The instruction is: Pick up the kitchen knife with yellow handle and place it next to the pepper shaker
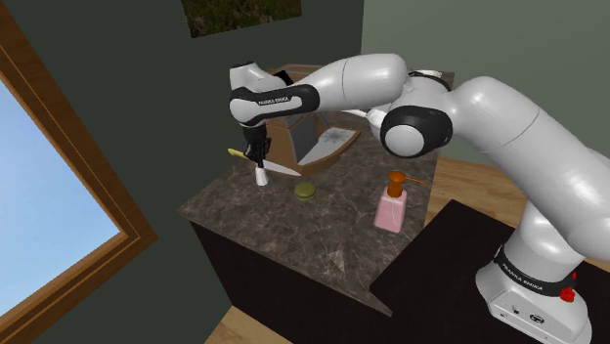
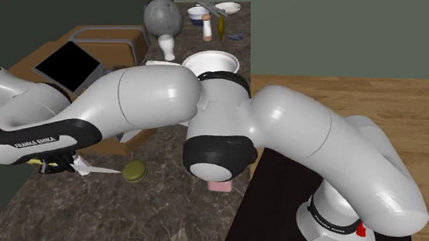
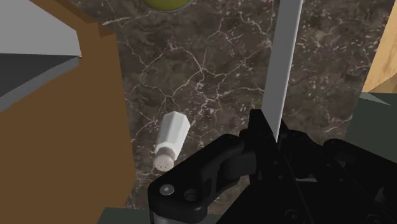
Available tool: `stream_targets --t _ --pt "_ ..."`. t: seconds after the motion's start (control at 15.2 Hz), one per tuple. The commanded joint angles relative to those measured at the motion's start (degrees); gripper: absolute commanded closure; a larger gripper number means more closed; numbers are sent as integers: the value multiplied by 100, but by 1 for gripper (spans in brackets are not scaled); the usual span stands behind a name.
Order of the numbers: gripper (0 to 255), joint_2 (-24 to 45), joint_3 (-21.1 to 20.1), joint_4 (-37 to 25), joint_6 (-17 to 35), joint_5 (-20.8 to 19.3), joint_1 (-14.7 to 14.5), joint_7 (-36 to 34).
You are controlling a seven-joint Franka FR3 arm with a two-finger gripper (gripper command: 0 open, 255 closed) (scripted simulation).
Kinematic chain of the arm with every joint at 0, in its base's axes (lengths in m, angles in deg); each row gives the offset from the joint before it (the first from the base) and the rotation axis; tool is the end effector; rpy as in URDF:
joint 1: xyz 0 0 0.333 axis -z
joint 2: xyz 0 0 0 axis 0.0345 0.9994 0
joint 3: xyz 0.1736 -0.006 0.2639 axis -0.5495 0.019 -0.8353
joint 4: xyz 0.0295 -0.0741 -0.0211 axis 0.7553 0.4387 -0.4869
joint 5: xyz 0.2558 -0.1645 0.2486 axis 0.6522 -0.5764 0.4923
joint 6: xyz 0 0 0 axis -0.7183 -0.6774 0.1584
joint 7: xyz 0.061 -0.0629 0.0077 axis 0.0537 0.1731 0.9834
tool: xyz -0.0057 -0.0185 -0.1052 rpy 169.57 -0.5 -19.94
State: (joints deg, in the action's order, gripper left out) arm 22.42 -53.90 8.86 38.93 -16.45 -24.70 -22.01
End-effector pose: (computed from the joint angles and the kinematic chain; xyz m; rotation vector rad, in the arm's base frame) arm 0.7484 0.2533 0.3319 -3.0895 -0.5627 -0.0328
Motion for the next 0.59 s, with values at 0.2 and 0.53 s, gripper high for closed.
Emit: stream_targets --t 0.2,0.53 --pt "255 153 -11 72 224 10 -21 -20" --pt "255 254 -19 278 530 23 -32 -7"
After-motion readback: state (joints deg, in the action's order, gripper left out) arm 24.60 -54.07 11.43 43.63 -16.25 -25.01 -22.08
